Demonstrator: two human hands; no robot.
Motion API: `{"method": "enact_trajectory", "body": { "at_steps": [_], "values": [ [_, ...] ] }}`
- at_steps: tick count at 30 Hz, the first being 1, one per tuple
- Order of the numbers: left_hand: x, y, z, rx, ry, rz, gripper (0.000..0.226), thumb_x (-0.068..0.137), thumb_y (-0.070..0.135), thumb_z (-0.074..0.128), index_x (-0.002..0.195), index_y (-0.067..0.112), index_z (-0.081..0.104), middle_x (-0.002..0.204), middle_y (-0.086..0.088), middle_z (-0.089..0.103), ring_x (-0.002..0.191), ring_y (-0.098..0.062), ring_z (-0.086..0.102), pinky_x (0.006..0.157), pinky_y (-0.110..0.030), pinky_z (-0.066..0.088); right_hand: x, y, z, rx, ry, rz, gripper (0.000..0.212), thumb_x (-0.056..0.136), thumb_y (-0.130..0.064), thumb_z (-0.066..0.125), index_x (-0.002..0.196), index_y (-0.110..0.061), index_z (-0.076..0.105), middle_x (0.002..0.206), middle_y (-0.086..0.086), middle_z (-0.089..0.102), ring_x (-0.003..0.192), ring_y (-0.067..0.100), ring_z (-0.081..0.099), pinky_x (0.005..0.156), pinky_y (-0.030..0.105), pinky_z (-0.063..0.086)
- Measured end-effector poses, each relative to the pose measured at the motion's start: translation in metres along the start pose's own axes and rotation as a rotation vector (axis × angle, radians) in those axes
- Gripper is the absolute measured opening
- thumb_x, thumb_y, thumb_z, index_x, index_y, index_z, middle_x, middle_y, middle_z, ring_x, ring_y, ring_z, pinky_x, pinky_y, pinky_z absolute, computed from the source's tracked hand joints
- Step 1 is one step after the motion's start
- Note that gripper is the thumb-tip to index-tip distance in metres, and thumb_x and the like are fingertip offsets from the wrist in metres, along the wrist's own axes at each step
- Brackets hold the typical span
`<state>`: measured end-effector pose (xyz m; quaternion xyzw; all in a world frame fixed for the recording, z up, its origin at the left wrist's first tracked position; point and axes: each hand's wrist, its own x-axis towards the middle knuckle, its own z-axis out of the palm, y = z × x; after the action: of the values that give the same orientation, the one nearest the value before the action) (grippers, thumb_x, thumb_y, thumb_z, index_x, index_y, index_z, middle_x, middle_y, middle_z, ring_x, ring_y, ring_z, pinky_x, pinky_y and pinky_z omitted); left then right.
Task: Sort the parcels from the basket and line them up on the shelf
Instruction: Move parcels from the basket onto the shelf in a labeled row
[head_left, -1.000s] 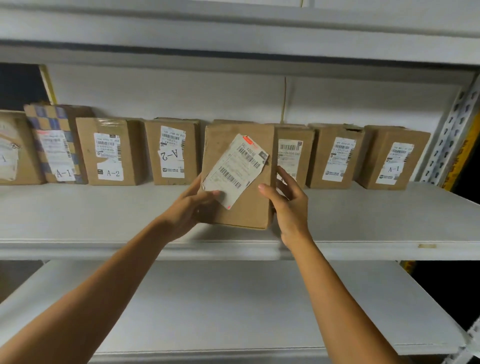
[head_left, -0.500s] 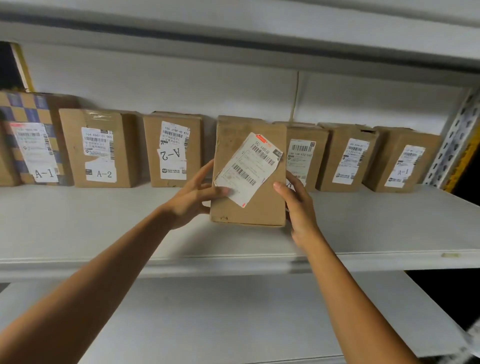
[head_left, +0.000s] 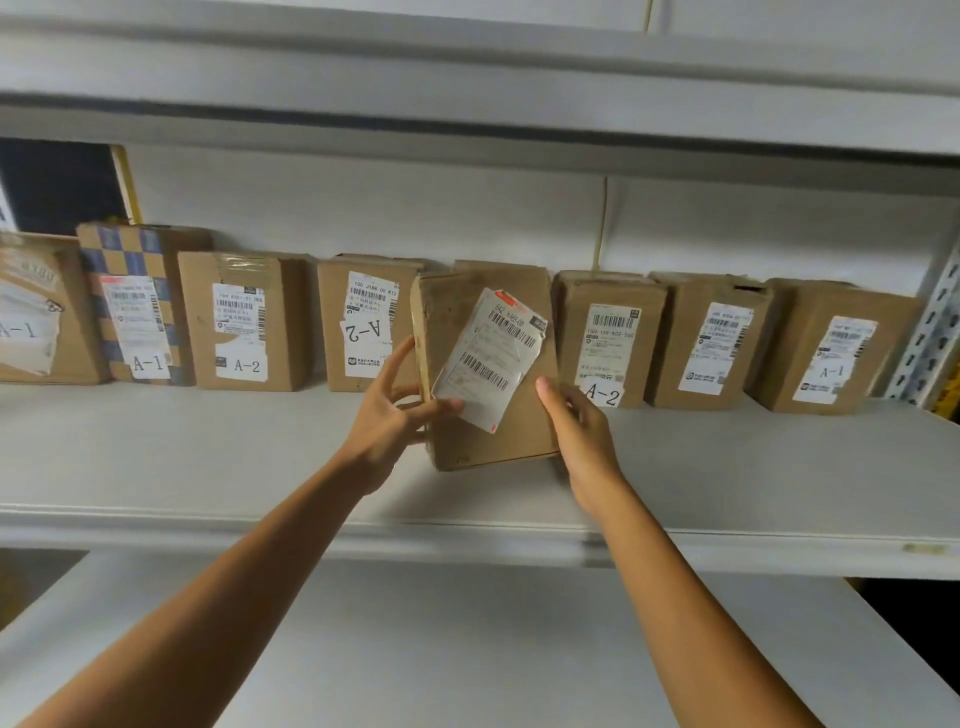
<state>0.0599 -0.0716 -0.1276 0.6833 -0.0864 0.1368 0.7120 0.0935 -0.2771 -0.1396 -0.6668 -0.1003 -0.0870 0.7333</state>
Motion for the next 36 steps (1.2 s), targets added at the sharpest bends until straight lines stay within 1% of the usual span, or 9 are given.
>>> {"method": "enact_trajectory", "body": {
  "at_steps": [3,5,9,15,17,19,24,29,36],
  "values": [
    [-0.001,0.005,-0.006,0.013,0.008,0.009,0.096,0.060,0.033,0.084,0.138,0.051,0.030,0.121,-0.010,0.062,0.104,-0.023,0.066,0.080,-0.040,0.057,0.002,0.002,0.003,-0.017,-0.034,-0.035,0.034,0.088,-0.043,0.065,0.113,-0.020,0.066,0.107,-0.001,0.071,0.105,0.015,0.064,0.093,0.031,0.052],
    [-0.001,0.008,-0.008,-0.004,0.030,0.020,0.091,0.063,0.028,0.080,0.136,0.051,0.030,0.121,-0.007,0.062,0.106,-0.023,0.064,0.080,-0.039,0.056,0.003,0.002,0.007,-0.006,-0.065,-0.066,0.039,0.086,-0.043,0.069,0.117,-0.020,0.066,0.114,-0.002,0.070,0.111,0.013,0.062,0.097,0.032,0.050],
    [0.005,0.012,-0.015,-0.045,0.057,0.051,0.093,0.064,0.026,0.081,0.138,0.050,0.031,0.120,-0.007,0.064,0.106,-0.022,0.066,0.078,-0.040,0.057,0.007,-0.006,0.015,0.083,-0.080,-0.082,0.035,0.085,-0.029,0.073,0.117,-0.019,0.065,0.110,-0.009,0.070,0.100,-0.003,0.063,0.078,0.009,0.048],
    [0.016,0.020,-0.034,-0.028,0.034,0.054,0.103,0.045,0.050,0.091,0.133,0.054,0.038,0.127,-0.003,0.062,0.113,-0.023,0.063,0.079,-0.042,0.057,0.018,-0.010,0.031,0.114,-0.106,-0.111,0.026,0.084,-0.022,0.073,0.107,-0.019,0.063,0.095,-0.007,0.069,0.087,-0.001,0.063,0.073,0.005,0.046],
    [0.019,0.019,-0.042,-0.011,0.002,0.060,0.097,0.048,0.050,0.090,0.131,0.056,0.039,0.130,-0.003,0.061,0.116,-0.025,0.061,0.086,-0.047,0.056,0.024,-0.011,0.039,0.146,-0.196,-0.082,0.037,0.080,-0.025,0.077,0.112,-0.022,0.058,0.091,-0.012,0.071,0.092,0.004,0.065,0.083,0.013,0.049],
    [0.023,0.017,-0.049,0.003,-0.024,0.064,0.092,0.049,0.049,0.090,0.128,0.058,0.041,0.129,-0.002,0.061,0.117,-0.025,0.060,0.090,-0.050,0.054,0.030,-0.010,0.045,0.115,-0.289,-0.076,0.054,0.072,-0.033,0.076,0.121,-0.028,0.055,0.102,-0.013,0.073,0.102,0.005,0.066,0.093,0.024,0.049],
    [0.039,0.011,-0.067,0.060,-0.090,0.064,0.093,0.054,0.048,0.088,0.133,0.056,0.038,0.127,0.002,0.062,0.117,-0.021,0.060,0.094,-0.050,0.052,0.047,-0.001,0.058,0.140,-0.303,-0.083,0.062,0.067,-0.025,0.084,0.123,-0.025,0.057,0.107,-0.005,0.074,0.106,0.015,0.068,0.093,0.034,0.052],
    [0.059,0.000,-0.092,0.157,-0.178,0.021,0.088,0.074,0.025,0.076,0.146,0.043,0.028,0.125,0.003,0.063,0.118,-0.018,0.059,0.096,-0.050,0.051,0.065,0.012,0.074,0.053,-0.334,-0.079,0.054,0.073,-0.021,0.079,0.123,-0.023,0.058,0.113,-0.005,0.072,0.111,0.013,0.065,0.095,0.030,0.051],
    [0.065,-0.013,-0.124,0.181,-0.138,0.013,0.077,0.071,0.006,0.072,0.140,0.023,0.044,0.121,-0.001,0.067,0.114,-0.021,0.062,0.094,-0.047,0.052,0.074,0.027,0.100,-0.144,-0.306,-0.096,0.053,0.073,-0.018,0.083,0.120,-0.028,0.060,0.109,-0.014,0.071,0.102,-0.001,0.065,0.088,0.024,0.052]
  ]
}}
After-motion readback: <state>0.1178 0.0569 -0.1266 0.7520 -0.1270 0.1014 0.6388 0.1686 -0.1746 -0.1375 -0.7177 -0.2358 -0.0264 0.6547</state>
